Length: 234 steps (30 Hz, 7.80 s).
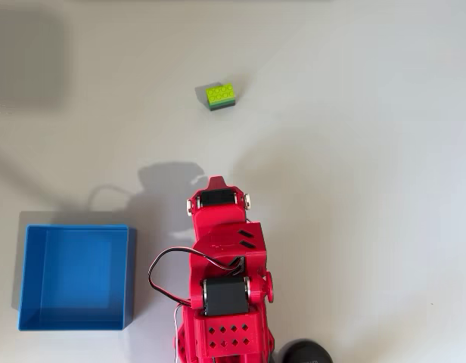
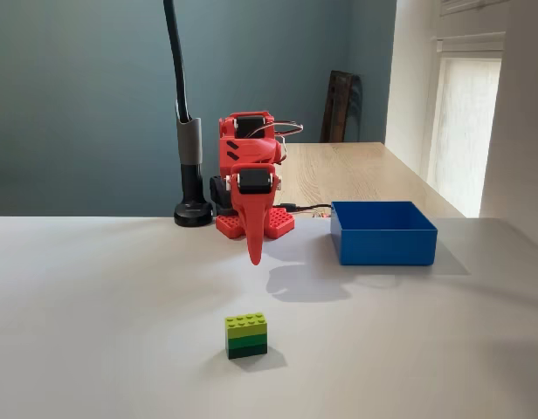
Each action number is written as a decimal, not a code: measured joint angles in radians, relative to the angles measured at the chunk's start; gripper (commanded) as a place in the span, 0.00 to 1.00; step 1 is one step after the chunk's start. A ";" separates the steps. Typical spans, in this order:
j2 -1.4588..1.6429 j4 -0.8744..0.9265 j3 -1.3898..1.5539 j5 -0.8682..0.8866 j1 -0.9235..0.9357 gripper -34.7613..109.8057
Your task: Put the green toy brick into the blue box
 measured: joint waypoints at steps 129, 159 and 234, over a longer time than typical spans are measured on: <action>-1.944 0.298 -1.690 -0.465 0.107 0.43; -2.186 0.298 -1.896 -0.414 0.023 0.24; -1.106 0.675 -1.204 0.129 -1.063 0.24</action>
